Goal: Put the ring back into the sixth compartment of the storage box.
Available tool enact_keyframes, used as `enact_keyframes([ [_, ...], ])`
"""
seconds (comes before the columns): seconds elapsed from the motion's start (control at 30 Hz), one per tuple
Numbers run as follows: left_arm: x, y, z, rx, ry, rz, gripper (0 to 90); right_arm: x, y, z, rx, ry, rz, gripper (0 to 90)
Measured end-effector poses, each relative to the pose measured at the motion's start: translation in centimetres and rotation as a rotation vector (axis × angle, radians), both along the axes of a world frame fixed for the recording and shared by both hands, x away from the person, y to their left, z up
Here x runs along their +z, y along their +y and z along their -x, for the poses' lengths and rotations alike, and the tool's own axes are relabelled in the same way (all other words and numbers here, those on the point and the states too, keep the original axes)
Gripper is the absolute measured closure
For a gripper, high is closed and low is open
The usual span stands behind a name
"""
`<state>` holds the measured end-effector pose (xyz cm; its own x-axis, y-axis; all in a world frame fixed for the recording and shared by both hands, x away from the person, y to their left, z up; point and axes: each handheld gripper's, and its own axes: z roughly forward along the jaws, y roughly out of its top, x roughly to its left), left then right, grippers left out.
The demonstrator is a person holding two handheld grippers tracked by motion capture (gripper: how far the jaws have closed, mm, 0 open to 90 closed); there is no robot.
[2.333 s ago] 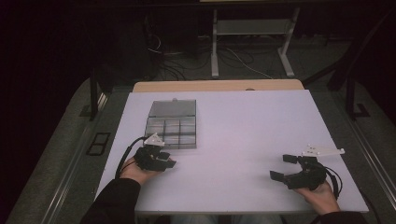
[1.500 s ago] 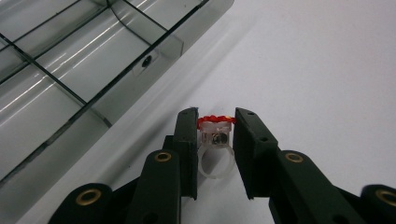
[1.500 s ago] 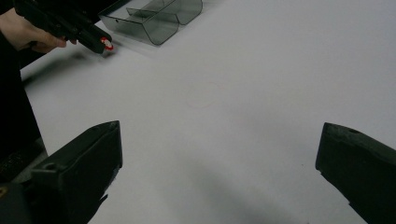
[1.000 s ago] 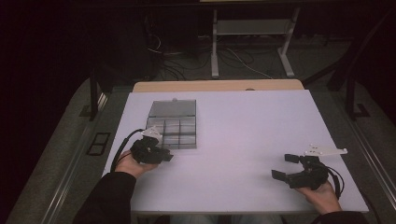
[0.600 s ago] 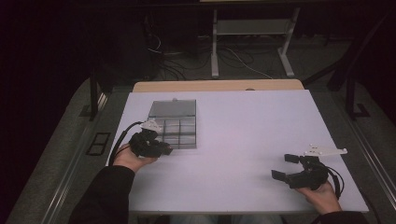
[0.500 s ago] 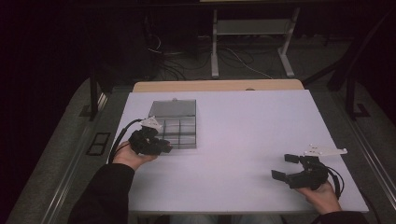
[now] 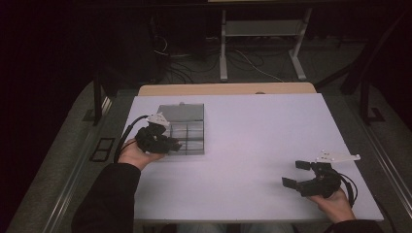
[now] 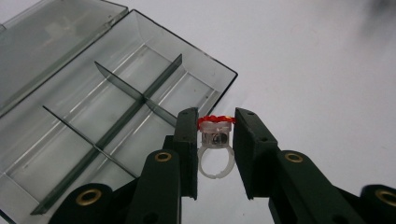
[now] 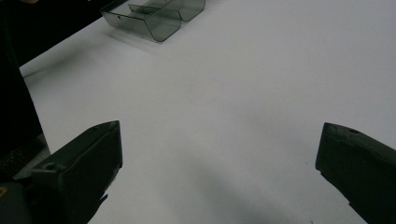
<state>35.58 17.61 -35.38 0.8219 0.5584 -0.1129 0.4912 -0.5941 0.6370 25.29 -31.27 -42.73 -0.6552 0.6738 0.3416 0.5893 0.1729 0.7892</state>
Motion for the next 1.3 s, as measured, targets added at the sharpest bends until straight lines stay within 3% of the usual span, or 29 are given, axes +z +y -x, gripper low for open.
enact_keyframes([
  [0.5,0.8,-1.0,-1.5,-0.004,-0.010,-0.014,70.7,0.0,0.0,0.0,0.002,-0.001,-0.001,0.7],
  [0.97,0.7,-1.7,-3.8,0.011,-0.007,-0.018,70.7,0.0,-0.1,0.0,0.003,-0.004,-0.003,0.7],
  [1.3,0.9,-2.0,-5.1,0.034,-0.017,-0.001,70.7,0.0,-0.1,0.0,0.004,-0.003,-0.002,0.7],
])
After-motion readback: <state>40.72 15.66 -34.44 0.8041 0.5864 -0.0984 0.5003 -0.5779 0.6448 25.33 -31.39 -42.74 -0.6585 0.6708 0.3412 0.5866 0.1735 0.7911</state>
